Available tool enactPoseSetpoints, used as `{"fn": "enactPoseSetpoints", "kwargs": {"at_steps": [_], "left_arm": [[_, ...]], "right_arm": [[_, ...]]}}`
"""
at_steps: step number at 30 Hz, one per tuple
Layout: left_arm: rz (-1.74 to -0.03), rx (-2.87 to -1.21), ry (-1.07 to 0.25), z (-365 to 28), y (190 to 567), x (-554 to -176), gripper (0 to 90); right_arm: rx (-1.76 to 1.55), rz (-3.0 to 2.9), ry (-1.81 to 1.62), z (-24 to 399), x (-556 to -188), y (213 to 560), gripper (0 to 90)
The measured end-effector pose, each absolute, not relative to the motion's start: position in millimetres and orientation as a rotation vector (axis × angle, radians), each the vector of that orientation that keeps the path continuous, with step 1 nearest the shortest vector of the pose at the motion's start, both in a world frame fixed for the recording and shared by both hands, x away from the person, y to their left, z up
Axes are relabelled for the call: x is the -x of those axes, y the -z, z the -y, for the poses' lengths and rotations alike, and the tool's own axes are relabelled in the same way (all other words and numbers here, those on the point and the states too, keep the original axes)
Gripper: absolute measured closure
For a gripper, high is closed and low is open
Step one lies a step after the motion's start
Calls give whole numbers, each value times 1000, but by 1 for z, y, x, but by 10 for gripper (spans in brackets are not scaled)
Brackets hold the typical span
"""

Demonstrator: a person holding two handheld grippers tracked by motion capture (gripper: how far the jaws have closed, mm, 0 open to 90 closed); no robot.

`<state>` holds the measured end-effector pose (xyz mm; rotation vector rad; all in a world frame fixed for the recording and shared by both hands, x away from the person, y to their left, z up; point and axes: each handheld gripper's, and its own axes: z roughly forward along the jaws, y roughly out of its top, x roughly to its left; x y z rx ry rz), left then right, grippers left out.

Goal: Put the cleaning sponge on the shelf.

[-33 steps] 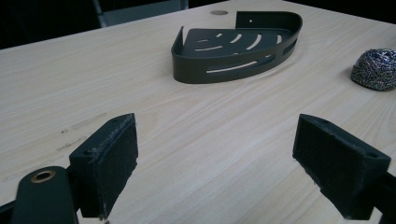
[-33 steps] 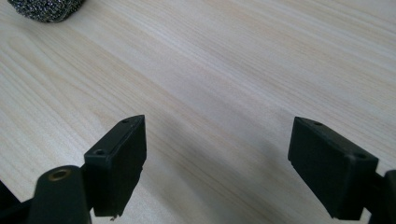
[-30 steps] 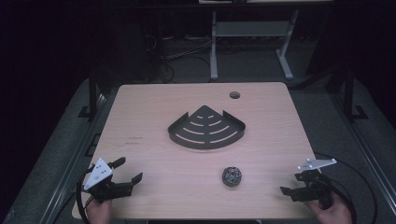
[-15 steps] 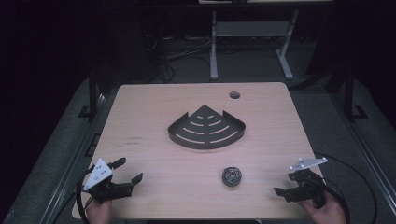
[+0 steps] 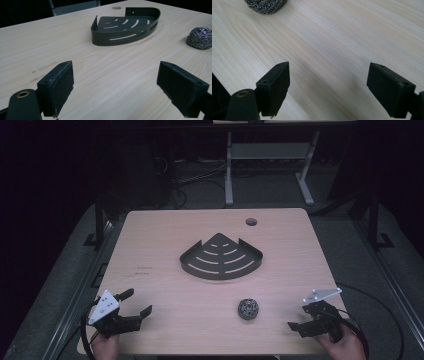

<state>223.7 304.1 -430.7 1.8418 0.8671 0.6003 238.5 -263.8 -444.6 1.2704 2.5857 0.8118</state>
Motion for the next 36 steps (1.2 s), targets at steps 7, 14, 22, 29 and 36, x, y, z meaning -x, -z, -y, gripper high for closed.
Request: {"fn": "enactPoseSetpoints", "kwargs": {"at_steps": [7,14,22,29,36], "left_arm": [[-864,-1841,-595,-304,431,-224,135],[-862,-1845,-597,-303,431,-224,135],[-862,-1845,-593,-302,431,-224,135],[-862,-1845,-593,-302,431,-224,135],[-864,-1843,-591,-303,431,-224,135]], "right_arm": [[-1244,-2606,-805,256,-239,444,177],[-1216,-2633,-800,247,-241,444,178],[-1184,-2659,-783,239,-245,441,178],[-1144,-2685,-764,231,-249,437,178],[-1099,-2720,-771,221,-253,436,176]]}}
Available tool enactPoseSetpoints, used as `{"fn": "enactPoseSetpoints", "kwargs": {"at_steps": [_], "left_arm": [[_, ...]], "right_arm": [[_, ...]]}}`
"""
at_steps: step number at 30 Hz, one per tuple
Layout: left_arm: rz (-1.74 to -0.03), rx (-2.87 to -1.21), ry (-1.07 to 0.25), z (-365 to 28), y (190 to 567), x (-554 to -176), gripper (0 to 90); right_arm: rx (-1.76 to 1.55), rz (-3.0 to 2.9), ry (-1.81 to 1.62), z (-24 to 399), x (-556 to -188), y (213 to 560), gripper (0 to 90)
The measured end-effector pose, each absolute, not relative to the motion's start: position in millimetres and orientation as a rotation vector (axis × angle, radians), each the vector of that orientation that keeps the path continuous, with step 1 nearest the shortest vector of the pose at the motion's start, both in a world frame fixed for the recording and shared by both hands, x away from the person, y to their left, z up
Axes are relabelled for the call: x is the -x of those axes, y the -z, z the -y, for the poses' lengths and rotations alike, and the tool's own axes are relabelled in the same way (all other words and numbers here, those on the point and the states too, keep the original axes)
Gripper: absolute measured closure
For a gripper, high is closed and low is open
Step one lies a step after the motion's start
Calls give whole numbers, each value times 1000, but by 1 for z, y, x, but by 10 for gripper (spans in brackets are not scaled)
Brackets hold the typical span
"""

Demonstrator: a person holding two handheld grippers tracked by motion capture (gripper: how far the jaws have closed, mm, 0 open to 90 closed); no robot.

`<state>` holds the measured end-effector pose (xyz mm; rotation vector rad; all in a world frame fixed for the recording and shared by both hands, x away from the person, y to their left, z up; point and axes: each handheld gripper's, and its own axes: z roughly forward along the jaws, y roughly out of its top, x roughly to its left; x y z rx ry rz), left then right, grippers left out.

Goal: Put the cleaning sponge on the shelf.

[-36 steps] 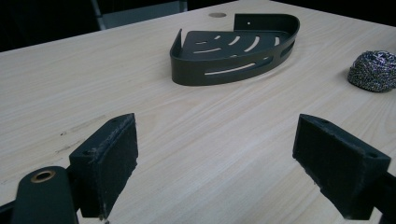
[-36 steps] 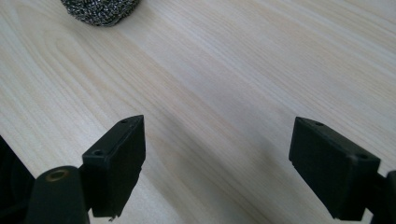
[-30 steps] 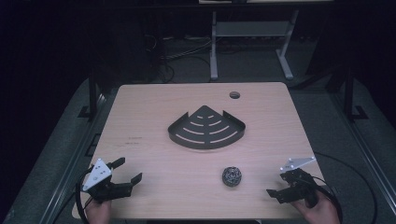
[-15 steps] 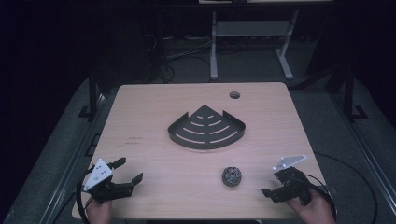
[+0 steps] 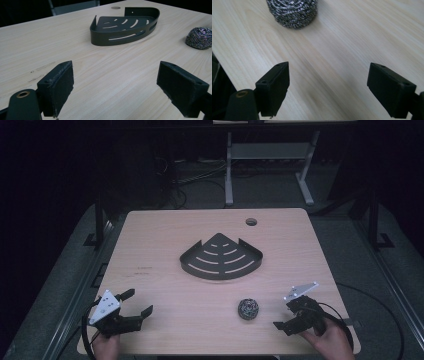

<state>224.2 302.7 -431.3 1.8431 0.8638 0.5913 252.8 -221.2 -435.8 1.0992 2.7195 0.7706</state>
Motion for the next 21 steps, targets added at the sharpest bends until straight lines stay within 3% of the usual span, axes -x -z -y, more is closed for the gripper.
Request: {"fn": "enactPoseSetpoints", "kwargs": {"at_steps": [21], "left_arm": [[-865,-1838,-589,-303,431,-224,135]], "right_arm": [[-940,-2829,-739,179,-269,431,170]]}}
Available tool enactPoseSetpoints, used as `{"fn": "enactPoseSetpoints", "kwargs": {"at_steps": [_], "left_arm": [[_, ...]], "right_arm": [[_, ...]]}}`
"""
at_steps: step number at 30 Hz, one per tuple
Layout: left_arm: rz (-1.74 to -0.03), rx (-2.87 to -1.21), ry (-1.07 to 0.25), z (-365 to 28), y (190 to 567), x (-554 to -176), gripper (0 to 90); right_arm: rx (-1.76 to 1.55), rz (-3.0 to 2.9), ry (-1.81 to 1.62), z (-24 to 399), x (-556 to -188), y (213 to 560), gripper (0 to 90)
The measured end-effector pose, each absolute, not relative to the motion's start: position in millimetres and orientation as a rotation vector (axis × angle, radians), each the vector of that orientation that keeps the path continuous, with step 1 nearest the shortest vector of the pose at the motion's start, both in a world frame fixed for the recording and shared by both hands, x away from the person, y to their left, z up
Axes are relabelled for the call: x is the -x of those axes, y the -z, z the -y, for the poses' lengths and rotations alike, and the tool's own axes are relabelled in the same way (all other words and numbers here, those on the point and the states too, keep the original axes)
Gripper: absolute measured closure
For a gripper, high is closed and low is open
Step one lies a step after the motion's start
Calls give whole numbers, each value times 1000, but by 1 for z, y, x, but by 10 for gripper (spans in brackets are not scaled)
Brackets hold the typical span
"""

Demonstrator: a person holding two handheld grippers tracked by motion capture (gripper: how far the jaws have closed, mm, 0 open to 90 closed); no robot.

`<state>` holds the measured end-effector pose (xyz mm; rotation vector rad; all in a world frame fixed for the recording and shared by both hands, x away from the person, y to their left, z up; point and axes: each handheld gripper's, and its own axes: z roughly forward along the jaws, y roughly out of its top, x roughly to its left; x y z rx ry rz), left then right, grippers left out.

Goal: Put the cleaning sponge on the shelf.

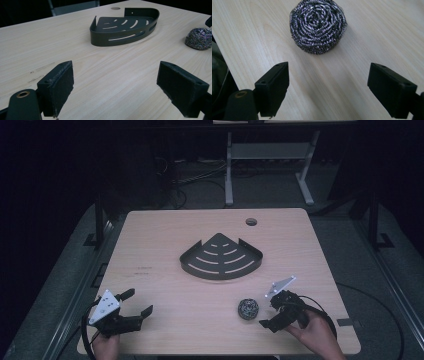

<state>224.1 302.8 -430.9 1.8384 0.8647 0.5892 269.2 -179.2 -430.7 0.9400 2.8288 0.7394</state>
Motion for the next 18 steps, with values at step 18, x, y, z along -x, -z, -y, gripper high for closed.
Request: {"fn": "enactPoseSetpoints", "kwargs": {"at_steps": [18], "left_arm": [[-864,-1831,-594,-305,430,-224,135]], "right_arm": [[-825,-2896,-675,150,-285,430,168]]}}
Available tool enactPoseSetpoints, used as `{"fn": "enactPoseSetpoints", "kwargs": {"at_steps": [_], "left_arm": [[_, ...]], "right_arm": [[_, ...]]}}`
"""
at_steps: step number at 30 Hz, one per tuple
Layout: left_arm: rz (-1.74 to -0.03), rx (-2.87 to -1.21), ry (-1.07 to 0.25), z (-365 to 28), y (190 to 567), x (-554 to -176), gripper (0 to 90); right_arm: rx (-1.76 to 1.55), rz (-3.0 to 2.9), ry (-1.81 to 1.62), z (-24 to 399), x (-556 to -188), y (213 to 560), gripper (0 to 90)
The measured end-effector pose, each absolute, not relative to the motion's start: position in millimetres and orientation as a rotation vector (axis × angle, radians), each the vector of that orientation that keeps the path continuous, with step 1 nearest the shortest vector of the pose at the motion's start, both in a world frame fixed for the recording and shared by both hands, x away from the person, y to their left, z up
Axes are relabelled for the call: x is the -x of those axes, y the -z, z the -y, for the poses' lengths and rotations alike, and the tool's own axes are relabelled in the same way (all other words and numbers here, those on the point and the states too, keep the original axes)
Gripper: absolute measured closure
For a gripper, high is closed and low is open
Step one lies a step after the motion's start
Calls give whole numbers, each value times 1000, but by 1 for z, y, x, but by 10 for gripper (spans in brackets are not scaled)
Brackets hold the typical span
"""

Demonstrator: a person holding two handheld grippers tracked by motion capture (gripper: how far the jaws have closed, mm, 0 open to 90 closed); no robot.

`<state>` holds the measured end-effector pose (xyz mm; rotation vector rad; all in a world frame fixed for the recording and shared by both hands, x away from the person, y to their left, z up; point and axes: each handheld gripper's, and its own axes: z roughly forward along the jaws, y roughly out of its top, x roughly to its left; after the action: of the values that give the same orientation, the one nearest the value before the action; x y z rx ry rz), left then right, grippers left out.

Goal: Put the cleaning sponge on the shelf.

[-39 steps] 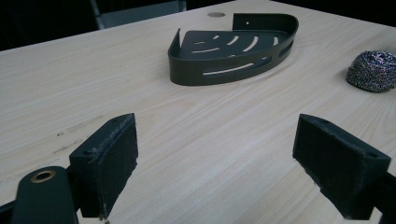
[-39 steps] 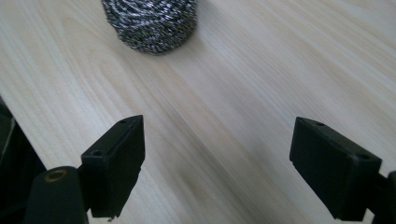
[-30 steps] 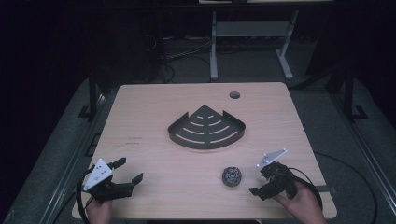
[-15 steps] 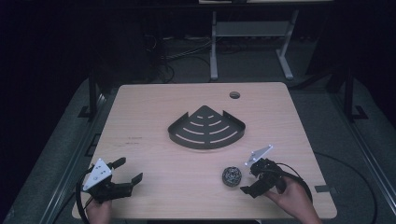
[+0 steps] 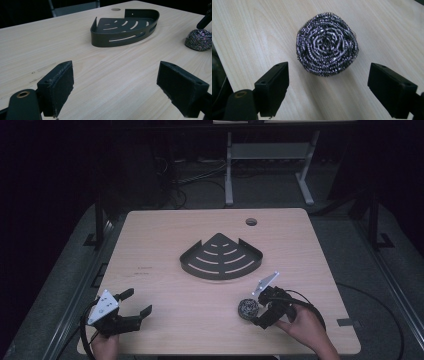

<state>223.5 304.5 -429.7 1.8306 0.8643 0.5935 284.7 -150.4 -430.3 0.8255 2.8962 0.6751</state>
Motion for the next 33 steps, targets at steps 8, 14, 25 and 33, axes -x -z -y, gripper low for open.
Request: {"fn": "enactPoseSetpoints", "kwargs": {"at_steps": [8,14,25,33], "left_arm": [[-864,-1822,-593,-306,429,-223,135],[-863,-1821,-595,-307,429,-223,135],[-864,-1815,-592,-307,428,-223,135],[-864,-1814,-594,-307,428,-223,135]], "right_arm": [[-801,-2927,-642,138,-291,431,158],[-781,-2950,-618,131,-295,432,158],[-740,-2967,-540,121,-301,432,162],[-707,-2986,-467,112,-305,437,210]]}}
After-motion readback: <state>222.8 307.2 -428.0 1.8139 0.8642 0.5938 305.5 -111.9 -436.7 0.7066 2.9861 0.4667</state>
